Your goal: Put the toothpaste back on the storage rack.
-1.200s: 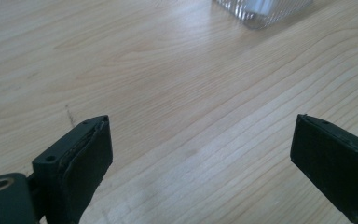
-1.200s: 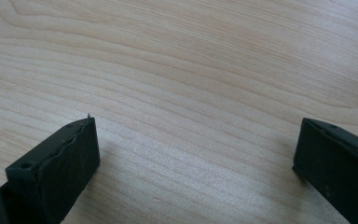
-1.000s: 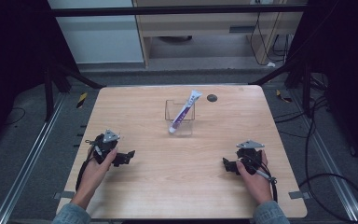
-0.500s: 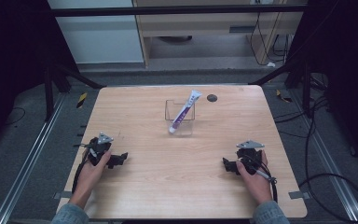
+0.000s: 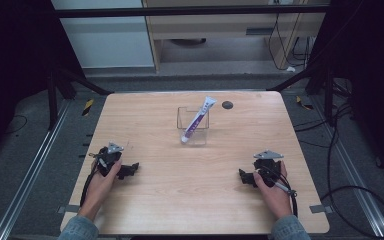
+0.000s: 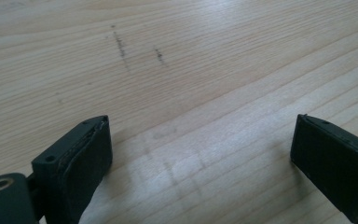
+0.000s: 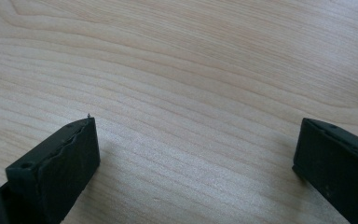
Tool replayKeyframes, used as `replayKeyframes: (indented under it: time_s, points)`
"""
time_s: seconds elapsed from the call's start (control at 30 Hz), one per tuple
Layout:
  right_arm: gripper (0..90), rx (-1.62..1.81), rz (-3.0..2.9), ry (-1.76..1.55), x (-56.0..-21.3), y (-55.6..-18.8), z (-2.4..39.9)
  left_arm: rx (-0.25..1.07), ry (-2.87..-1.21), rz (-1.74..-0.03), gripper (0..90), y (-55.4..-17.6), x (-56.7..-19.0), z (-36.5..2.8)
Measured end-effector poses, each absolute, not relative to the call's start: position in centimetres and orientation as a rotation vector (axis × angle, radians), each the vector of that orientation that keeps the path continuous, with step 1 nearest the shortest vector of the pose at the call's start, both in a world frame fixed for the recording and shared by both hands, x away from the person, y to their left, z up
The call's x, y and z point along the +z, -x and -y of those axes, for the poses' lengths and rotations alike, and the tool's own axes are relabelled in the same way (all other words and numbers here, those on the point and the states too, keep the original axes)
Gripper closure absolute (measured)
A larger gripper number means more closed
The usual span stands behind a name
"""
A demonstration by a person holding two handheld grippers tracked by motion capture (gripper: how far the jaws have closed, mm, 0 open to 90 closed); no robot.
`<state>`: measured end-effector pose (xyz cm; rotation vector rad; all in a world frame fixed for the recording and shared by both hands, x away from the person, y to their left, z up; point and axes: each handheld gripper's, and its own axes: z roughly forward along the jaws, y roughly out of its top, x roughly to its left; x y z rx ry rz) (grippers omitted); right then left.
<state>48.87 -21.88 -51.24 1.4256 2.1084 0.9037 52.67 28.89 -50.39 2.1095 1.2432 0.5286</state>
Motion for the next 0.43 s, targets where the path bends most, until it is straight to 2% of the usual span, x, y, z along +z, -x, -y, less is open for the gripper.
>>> replayKeyframes:
  time_s: [0.2,0.43]
  points:
    - [0.5,0.900,-2.109,-1.424,-51.24,-48.87,21.89,0.542,-2.079,-1.230,0.0,-53.14,-50.78,-28.47]
    - [0.5,0.903,-2.108,-1.425,-51.24,-48.86,21.87,0.535,-2.078,-1.232,0.0,-53.21,-50.79,-28.52]
